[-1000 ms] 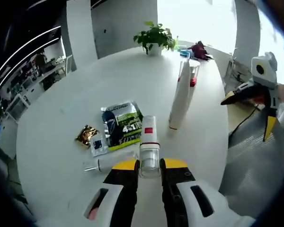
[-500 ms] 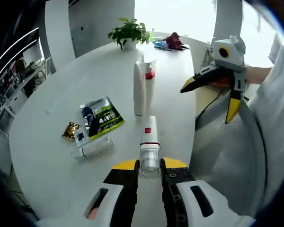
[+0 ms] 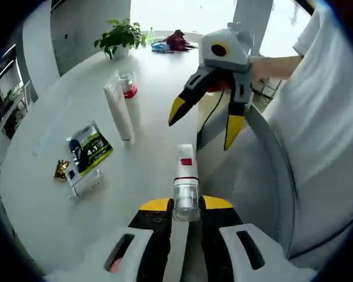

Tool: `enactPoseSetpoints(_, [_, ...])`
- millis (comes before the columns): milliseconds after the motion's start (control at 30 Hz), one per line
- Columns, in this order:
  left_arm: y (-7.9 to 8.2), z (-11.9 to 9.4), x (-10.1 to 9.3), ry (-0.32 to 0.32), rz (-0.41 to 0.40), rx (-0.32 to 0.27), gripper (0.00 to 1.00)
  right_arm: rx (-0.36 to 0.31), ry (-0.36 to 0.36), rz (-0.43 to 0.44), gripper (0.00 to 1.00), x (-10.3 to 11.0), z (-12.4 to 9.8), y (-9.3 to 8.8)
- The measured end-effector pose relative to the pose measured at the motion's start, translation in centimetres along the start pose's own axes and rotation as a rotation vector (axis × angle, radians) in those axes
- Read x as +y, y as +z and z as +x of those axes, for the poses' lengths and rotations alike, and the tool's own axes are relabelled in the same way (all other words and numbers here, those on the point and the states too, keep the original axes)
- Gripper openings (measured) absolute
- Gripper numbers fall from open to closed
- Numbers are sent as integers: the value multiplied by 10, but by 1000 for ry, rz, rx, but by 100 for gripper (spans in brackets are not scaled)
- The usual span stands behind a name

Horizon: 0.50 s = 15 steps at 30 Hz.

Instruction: Arrange the skincare products in the storage area until every visible bottle or jar stands upright without overlapping.

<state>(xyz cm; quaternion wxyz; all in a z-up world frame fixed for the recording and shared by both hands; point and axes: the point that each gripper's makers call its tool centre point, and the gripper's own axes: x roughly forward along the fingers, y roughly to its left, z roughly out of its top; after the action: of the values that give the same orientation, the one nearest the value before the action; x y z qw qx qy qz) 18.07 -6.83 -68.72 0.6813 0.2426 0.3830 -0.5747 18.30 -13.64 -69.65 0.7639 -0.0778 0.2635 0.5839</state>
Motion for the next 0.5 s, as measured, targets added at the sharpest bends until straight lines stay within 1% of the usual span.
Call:
enactPoseSetpoints(133, [4,-5,-8,-19,24,3,22,54,67,-72,53,13,9,-2])
enactPoseSetpoints(200, [7,-8,-11,-26,39,3,22,66,62,-99,56,16,14,-2])
enactPoseSetpoints(267, [10,-11,-15,-35,57,3,22,86,93,-137,57,23,18,-4])
enactPoseSetpoints(333, [12,-14,-19,-46,75,7,22,104,109,-182,50,27,21,-6])
enactPoseSetpoints(400, [12,-15,-21,-51,86,12,22,105,130,-211,41,33,23,-4])
enactPoseSetpoints(433, [13,-16,-24,-60,101,20,22,108,131,-223,39,35,24,-4])
enactPoseSetpoints(500, [13,-17,-27,-69,109,25,22,113,134,-258,37,38,27,-2])
